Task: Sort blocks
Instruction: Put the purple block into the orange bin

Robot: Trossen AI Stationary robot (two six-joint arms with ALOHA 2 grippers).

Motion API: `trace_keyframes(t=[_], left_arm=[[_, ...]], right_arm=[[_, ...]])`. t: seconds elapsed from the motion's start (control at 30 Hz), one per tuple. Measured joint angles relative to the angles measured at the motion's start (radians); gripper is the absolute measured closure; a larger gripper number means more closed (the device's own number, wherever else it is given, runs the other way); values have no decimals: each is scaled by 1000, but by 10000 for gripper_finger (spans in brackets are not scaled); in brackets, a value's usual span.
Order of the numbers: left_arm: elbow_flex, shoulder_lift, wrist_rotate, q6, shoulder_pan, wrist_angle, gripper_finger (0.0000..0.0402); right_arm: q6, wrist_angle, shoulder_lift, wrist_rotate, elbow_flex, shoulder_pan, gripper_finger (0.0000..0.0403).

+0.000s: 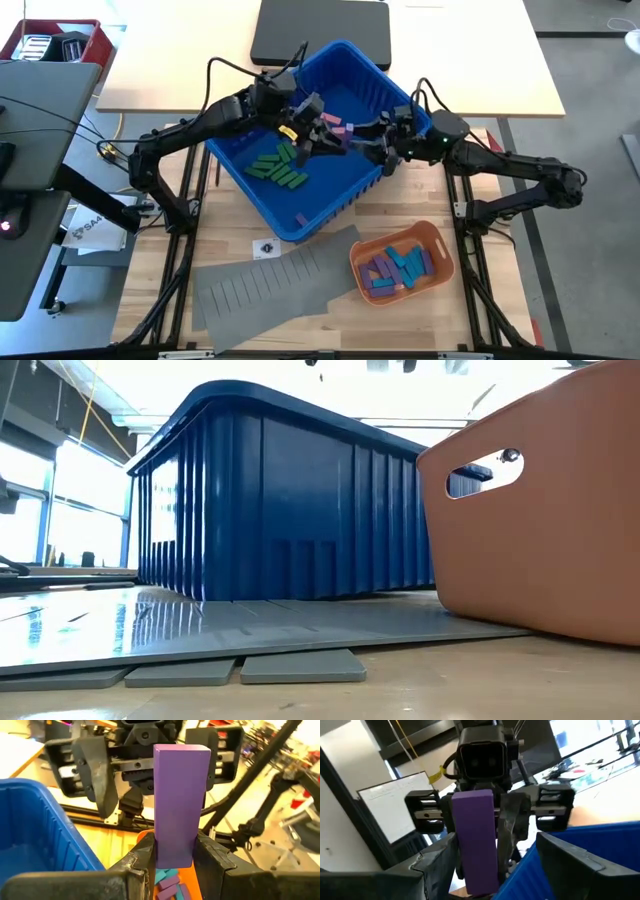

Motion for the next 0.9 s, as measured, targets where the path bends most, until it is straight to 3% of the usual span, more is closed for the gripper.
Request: trace_keyframes(t=[0.4,0.73,0.9], left_arm=[[-1,0,78,85,35,-15,314],[-1,0,77,77,58,-95,314],[-1,0,70,84,45,-105,287]], right_arm=[[64,74,57,-4,0,24,197],[44,124,96,100,0,45,208],[43,139,95,85,0,43,250]])
